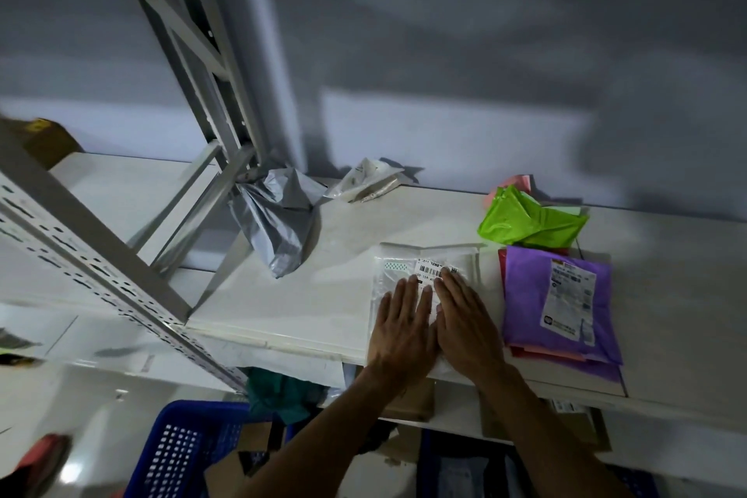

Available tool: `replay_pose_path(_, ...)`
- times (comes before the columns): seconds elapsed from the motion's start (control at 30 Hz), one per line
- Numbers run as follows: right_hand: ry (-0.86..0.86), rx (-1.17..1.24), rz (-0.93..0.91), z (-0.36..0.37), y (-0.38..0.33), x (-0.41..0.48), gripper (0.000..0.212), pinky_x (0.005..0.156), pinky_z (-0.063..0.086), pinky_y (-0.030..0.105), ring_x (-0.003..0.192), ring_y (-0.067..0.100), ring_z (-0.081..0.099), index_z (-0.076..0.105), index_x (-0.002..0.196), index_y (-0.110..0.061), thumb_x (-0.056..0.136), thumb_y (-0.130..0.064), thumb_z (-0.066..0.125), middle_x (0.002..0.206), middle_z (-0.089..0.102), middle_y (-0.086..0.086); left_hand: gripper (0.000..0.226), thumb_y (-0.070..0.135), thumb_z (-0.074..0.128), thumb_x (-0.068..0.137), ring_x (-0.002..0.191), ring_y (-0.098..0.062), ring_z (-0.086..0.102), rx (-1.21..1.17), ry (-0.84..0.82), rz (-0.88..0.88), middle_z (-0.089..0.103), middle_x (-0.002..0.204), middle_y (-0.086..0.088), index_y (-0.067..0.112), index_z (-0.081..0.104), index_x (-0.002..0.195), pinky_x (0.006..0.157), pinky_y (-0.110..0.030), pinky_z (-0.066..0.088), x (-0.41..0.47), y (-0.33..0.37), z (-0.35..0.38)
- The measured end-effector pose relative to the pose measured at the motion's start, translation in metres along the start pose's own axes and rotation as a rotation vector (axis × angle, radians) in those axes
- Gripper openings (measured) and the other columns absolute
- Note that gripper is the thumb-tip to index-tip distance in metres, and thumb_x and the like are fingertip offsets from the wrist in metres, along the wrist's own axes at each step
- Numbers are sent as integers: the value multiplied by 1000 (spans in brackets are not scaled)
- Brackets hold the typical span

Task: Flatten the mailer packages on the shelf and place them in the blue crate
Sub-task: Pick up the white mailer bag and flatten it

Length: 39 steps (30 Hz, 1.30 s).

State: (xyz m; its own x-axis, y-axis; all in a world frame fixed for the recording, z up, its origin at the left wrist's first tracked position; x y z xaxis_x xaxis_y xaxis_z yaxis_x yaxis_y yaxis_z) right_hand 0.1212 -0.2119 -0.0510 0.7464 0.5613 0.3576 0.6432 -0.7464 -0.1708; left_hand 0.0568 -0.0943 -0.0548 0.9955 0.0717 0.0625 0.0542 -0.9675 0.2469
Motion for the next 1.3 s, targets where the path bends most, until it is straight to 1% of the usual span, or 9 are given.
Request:
replay_pose_path(0.1, 11, 40, -16, 5, 1, -4, 49, 116, 33, 44, 143, 34, 41, 54, 138, 5, 94, -12, 40, 150, 47, 22, 63, 48, 13, 105, 155, -27, -5, 11, -1, -3, 0, 168, -9, 18, 11, 161, 125, -50, 7, 2, -1, 3)
replay_pose_path(0.27, 5, 104, -14, 11, 5, -8, 51, 116, 36, 48, 147, 32, 35, 48, 143, 4, 105, -20, 24, 154, 42, 20, 61, 46, 20, 106, 155, -28, 4, 40, 20, 8, 8, 168, -11, 18, 17, 160, 124, -51, 10, 1, -1, 5)
replay_pose_path(0.43, -4, 112, 21, 14, 7, -7, 49, 115, 37, 47, 148, 28, 34, 46, 146, 1, 102, -16, 37, 157, 40, 17, 61, 46, 18, 106, 155, -27, -2, 24, 24, 8, 4, 168, -9, 18, 14, 161, 125, -48, 6, 1, -1, 4)
replay_pose_path(0.6, 3, 123, 38, 14, 7, -6, 49, 116, 37, 46, 148, 27, 34, 45, 147, 0, 102, -19, 36, 157, 40, 16, 62, 47, 19, 105, 155, -26, 3, 15, 35, 8, 8, 168, -9, 19, 19, 160, 125, -48, 10, 2, -2, 3)
replay_pose_path(0.73, 1, 73, 34, 15, 4, -6, 50, 116, 35, 45, 147, 29, 35, 46, 146, 1, 101, -19, 36, 155, 42, 18, 58, 42, 24, 104, 153, -28, 23, -10, 72, 33, 29, 163, -11, 18, 36, 154, 123, -46, 22, 7, -5, -4)
replay_pose_path(0.87, 11, 51, 149, 10, -13, 7, 44, 107, 39, 40, 128, 35, 55, 59, 127, 2, 93, -17, 40, 135, 58, 20, 51, 35, 35, 102, 148, -29, 30, -78, 90, 97, 43, 154, -13, 16, 44, 148, 122, -40, 24, 18, -14, -5)
replay_pose_path(0.93, 21, 37, 138, 11, -14, 11, 43, 108, 39, 40, 126, 36, 55, 60, 127, 3, 93, -16, 40, 134, 58, 21, 51, 35, 37, 103, 149, -28, 28, -86, 93, 140, 41, 156, -14, 15, 42, 150, 124, -39, 20, 20, -18, -5)
replay_pose_path(1.13, -96, -2, 34, 22, -4, 9, 54, 120, 28, 46, 151, 29, 27, 35, 152, 2, 103, -20, 26, 160, 34, 17, 58, 38, 20, 107, 156, -18, 1, 4, 82, 238, 13, 168, -10, 13, 22, 159, 127, -39, 9, 24, -30, 2)
replay_pose_path(1.3, -113, -11, 117, 20, -4, 9, 57, 123, 23, 45, 153, 29, 21, 31, 154, 1, 104, -27, 26, 162, 28, 18, 67, 44, 21, 105, 156, -19, -2, -9, 89, 80, 4, 168, -11, 6, 14, 159, 127, -40, 10, 22, -29, 2)
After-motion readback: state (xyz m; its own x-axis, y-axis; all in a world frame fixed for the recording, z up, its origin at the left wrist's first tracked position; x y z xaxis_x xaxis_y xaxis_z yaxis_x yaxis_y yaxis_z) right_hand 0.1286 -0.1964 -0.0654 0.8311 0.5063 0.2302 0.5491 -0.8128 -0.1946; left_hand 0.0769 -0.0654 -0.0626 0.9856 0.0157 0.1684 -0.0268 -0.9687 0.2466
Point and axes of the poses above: each hand's wrist, its own x-axis towards the middle knuckle, its own z-axis out of the palm, y = z × x, the point moved 2 cm from there along x, towards the middle knuckle
